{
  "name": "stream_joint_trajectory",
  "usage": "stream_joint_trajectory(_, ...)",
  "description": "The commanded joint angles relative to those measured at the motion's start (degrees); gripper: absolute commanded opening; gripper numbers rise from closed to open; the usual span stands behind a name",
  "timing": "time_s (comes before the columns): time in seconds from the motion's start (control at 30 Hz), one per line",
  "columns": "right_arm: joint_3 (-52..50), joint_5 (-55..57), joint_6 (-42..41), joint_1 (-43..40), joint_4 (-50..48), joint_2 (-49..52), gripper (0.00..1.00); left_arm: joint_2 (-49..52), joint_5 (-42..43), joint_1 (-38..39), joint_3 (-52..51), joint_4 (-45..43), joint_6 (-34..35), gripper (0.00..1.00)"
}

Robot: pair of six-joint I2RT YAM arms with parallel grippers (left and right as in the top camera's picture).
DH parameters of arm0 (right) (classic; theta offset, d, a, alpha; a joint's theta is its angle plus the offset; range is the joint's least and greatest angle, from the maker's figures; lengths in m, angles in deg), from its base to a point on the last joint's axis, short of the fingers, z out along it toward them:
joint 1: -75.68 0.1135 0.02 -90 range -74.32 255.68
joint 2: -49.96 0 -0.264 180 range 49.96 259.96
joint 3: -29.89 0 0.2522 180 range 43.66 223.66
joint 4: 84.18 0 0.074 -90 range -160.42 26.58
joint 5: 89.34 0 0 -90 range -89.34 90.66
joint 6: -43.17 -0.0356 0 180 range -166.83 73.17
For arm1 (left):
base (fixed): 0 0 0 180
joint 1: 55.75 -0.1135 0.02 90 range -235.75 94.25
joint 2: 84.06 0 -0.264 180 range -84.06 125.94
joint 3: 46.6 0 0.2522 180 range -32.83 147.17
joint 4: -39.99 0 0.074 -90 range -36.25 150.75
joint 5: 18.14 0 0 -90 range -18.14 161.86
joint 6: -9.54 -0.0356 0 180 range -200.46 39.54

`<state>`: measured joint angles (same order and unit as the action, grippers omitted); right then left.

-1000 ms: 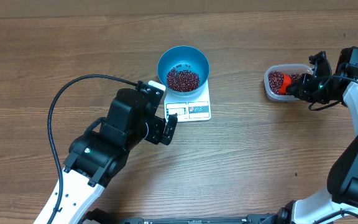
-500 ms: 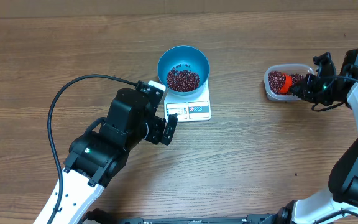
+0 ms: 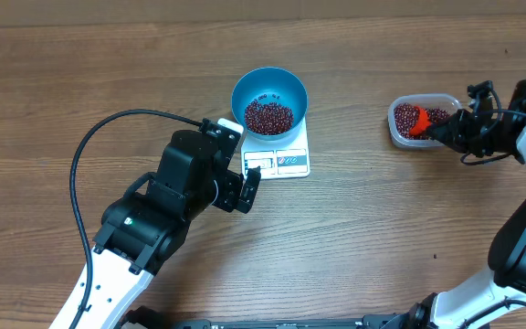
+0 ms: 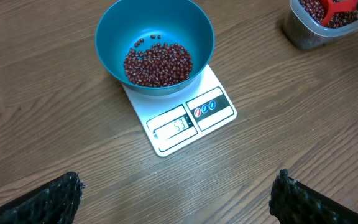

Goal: Scoop item into bowl and weigh 150g on scale
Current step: 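Drag the red scoop through the beans to fill it, right gripper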

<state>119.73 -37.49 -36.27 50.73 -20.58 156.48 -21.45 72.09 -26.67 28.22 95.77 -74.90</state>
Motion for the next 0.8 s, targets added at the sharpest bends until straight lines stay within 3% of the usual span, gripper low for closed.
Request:
stream_joint_trajectory(0.0,0.8,-2.1,0.0,-1.6,-0.1,1.5,0.04,0.0,-0.4,-0.4,-0.4,0.0,-0.5,0.99)
stream_joint_trajectory(0.37,0.8,-3.1,-2.8,-4.3,-2.2,4.6,0.04,0.0,-0.4,-0.4,-0.4,0.0,-0.5,1.0)
stream_joint_trajectory(0.77,0.8,-11.5,-2.6,-4.4,-2.5,5.7,0.04,0.0,-0.4,-0.4,-0.4,0.0,-0.4,0.99)
